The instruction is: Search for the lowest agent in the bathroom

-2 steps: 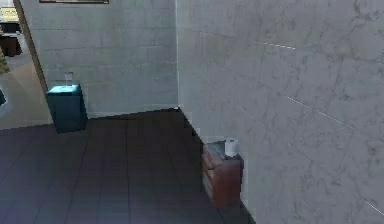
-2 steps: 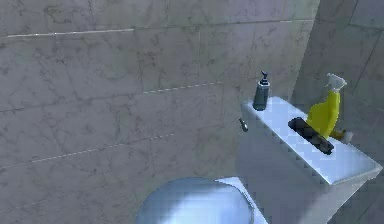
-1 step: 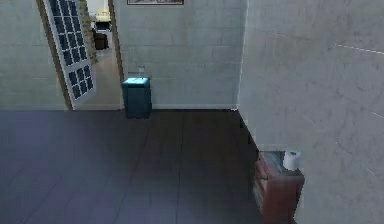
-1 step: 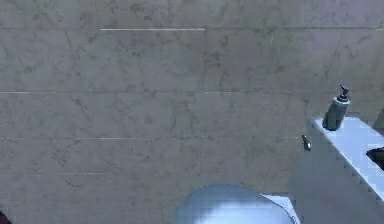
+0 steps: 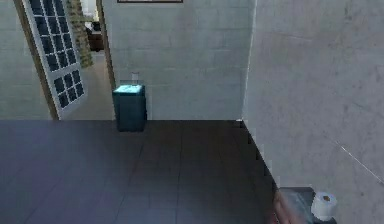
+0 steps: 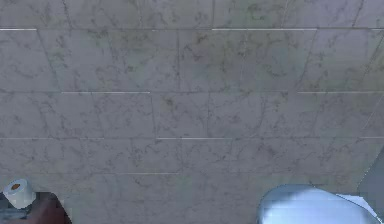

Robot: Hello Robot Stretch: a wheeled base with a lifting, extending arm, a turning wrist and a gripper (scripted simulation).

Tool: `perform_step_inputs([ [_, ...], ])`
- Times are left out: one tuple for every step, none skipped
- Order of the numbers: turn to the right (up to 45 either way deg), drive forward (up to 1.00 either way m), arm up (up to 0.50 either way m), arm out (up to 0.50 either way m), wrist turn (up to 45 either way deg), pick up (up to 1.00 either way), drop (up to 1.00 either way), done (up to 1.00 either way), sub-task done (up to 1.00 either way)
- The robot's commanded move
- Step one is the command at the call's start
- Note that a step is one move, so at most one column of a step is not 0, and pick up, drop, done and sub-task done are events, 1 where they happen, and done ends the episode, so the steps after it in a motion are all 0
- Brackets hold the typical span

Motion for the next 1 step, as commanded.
perform_step_inputs([
  [0.0, 1.0, 0.0, 0.0, 0.0, 0.0, 0.0, 0.0, 0.0],
])
